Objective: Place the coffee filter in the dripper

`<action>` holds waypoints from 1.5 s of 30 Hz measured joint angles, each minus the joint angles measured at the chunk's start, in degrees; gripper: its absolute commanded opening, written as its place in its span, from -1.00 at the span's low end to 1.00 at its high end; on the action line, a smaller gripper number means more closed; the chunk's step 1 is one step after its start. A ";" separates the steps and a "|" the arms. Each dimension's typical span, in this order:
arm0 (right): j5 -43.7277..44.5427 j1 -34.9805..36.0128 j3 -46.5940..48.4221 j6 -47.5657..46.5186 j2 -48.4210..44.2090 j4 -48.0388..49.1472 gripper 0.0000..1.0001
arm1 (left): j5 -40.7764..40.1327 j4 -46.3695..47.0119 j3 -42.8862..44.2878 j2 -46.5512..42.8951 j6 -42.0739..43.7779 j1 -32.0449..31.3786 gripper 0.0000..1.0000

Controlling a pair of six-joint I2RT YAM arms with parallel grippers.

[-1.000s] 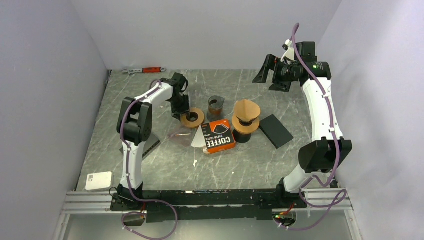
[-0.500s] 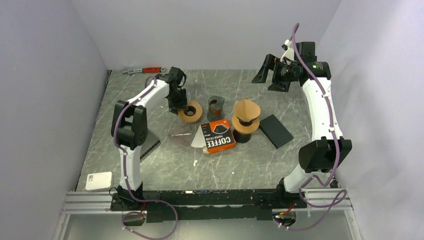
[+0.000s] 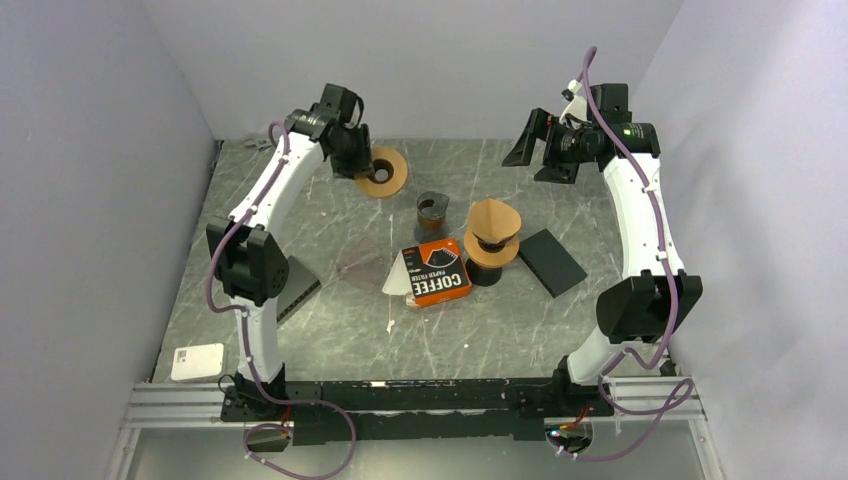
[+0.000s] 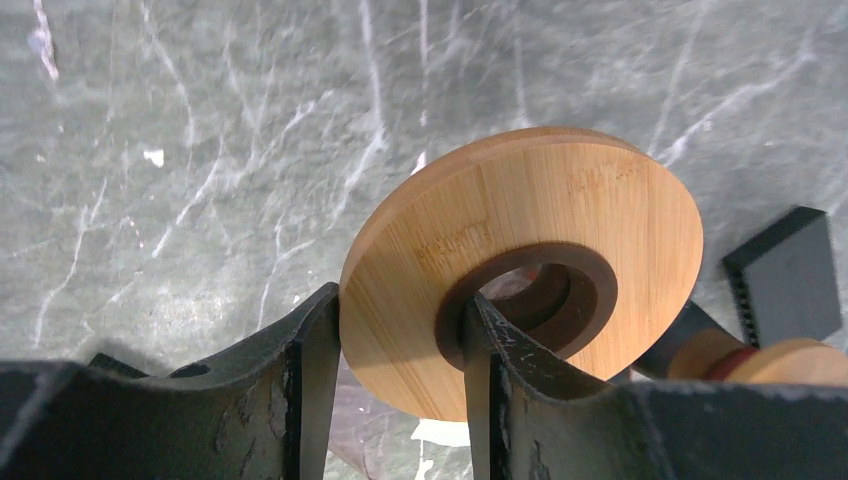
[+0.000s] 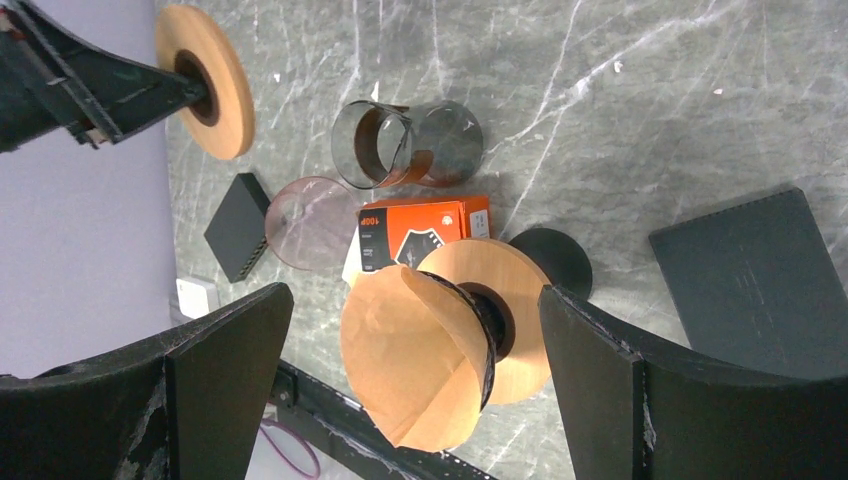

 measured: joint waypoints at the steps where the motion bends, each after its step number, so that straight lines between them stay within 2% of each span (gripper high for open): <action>1: -0.13 0.00 0.00 -0.02 0.00 0.04 0.99 | 0.09 -0.52 1.68 0.11 0.04 -0.22 -0.22; 8: -0.74 0.00 0.00 0.00 0.04 0.13 0.99 | 1.25 -1.84 10.93 3.52 0.22 -4.42 -0.19; 18: -1.05 0.00 -0.24 0.37 0.04 0.15 0.99 | 3.39 -3.61 11.34 6.62 -0.07 -10.56 -0.16; 45: -1.20 0.00 -1.44 0.39 0.02 0.59 0.99 | 7.19 -2.43 9.70 10.14 -0.66 -11.10 -0.08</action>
